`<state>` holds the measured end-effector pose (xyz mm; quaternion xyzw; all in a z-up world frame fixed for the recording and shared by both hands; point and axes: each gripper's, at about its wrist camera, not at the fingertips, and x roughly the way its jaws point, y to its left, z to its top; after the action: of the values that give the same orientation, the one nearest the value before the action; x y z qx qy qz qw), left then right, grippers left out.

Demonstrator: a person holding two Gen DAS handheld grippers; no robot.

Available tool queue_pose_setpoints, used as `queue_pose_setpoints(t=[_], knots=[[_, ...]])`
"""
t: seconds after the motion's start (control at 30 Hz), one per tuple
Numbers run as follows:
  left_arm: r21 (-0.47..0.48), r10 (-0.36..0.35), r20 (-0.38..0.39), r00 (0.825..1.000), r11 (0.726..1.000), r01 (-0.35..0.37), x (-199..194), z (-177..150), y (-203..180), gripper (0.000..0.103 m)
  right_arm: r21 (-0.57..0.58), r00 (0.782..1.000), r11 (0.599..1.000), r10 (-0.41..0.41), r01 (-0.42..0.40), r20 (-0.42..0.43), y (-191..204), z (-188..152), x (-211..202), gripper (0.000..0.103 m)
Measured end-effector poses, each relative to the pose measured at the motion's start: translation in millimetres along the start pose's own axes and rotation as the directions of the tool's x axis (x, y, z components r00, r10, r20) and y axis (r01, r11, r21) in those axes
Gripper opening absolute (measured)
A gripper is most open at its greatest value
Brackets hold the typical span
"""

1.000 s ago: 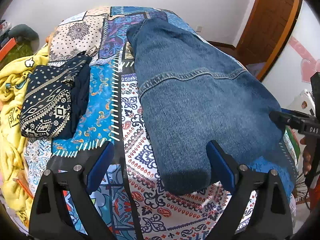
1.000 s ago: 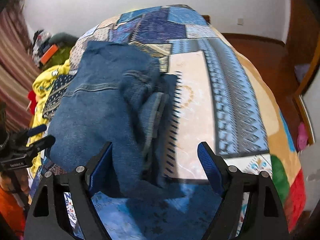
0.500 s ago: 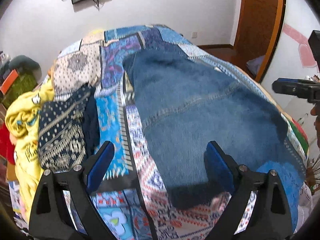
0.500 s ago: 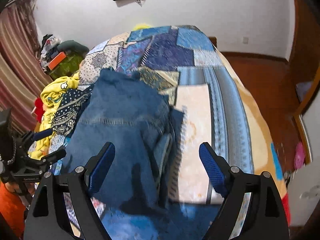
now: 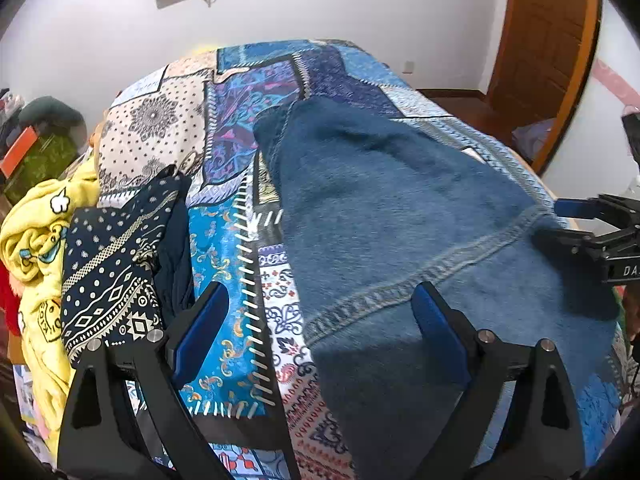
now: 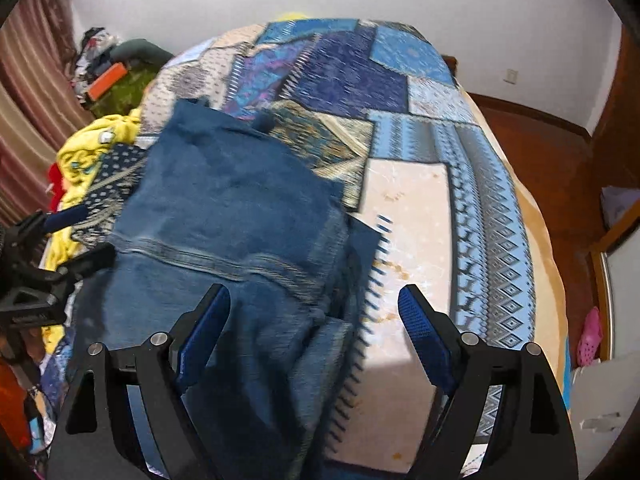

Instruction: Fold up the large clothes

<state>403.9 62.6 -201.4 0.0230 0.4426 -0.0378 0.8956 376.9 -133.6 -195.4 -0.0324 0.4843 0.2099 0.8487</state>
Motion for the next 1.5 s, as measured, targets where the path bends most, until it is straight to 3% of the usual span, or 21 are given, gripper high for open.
queue_pose_setpoints(t=[0.1,0.23,0.33,0.53,0.6,0.77,0.83,0.9,1.03,1.13,1.3,1.37,1.5], knots=[[-0.026,0.003,0.006,1.0,1.0,-0.003,2.7,0.0,9.4,0.094,0.039,1.0,0.999,0.021,-0.021,0.006,-15.7,-1.8,-2.8,0.083],[-0.063,0.051,0.037,0.998,0.997,-0.048,-9.1,2.7,19.5,0.094,0.078,0.998,0.997,0.005,-0.01,0.062,-26.9,-2.1,-22.9,0.084],[-0.08,0.039,0.055,0.998,0.996,-0.035,-22.5,4.1,25.6,0.094,0.084,0.995,0.996,-0.022,0.014,0.101,-27.8,-1.0,-39.4,0.084],[-0.082,-0.08,0.016,0.997,0.993,0.081,-36.3,-10.0,21.5,0.094,0.121,0.985,0.978,0.164,-0.169,0.051,-21.9,-9.5,-39.7,0.084],[-0.104,-0.158,-0.032,0.987,0.982,0.154,-32.5,-19.8,19.8,0.094,0.145,0.974,0.964,0.225,-0.223,-0.001,-19.0,-18.5,-27.4,0.084],[-0.19,-0.284,-0.122,0.951,0.947,0.258,-13.8,-39.0,19.4,0.094,0.217,0.946,0.938,0.301,-0.27,-0.122,-21.5,-41.9,9.0,0.084],[-0.259,-0.341,-0.125,0.932,0.918,0.301,-5.2,-42.1,25.2,0.094,0.279,0.92,0.904,0.37,-0.325,-0.128,-29.4,-47.1,18.3,0.086],[-0.352,-0.422,-0.128,0.898,0.865,0.356,7.8,-42.8,34.0,0.094,0.334,0.891,0.867,0.432,-0.369,-0.14,-36.7,-48.0,27.6,0.088],[-0.439,-0.516,-0.128,0.847,0.795,0.418,29.7,-41.0,40.0,0.094,0.363,0.849,0.828,0.506,-0.428,-0.153,-39.7,-44.4,44.8,0.088],[-0.456,-0.551,-0.128,0.825,0.771,0.445,40.6,-36.4,37.9,0.095,0.364,0.83,0.81,0.538,-0.46,-0.148,-38.7,-40.3,53.4,0.088],[-0.47,-0.568,-0.146,0.81,0.76,0.449,57.1,-26.4,28.3,0.095,0.383,0.8,0.781,0.58,-0.493,-0.153,-42.1,-33.2,65.3,0.091],[-0.47,-0.567,-0.154,0.81,0.763,0.444,63.1,-20.2,22.8,0.094,0.387,0.802,0.781,0.578,-0.49,-0.152,-40.8,-33.2,64.4,0.091],[-0.459,-0.544,-0.142,0.827,0.776,0.432,66.8,-13.6,15.7,0.09,0.388,0.817,0.789,0.56,-0.475,-0.138,-38.6,-35.5,58.1,0.086]])
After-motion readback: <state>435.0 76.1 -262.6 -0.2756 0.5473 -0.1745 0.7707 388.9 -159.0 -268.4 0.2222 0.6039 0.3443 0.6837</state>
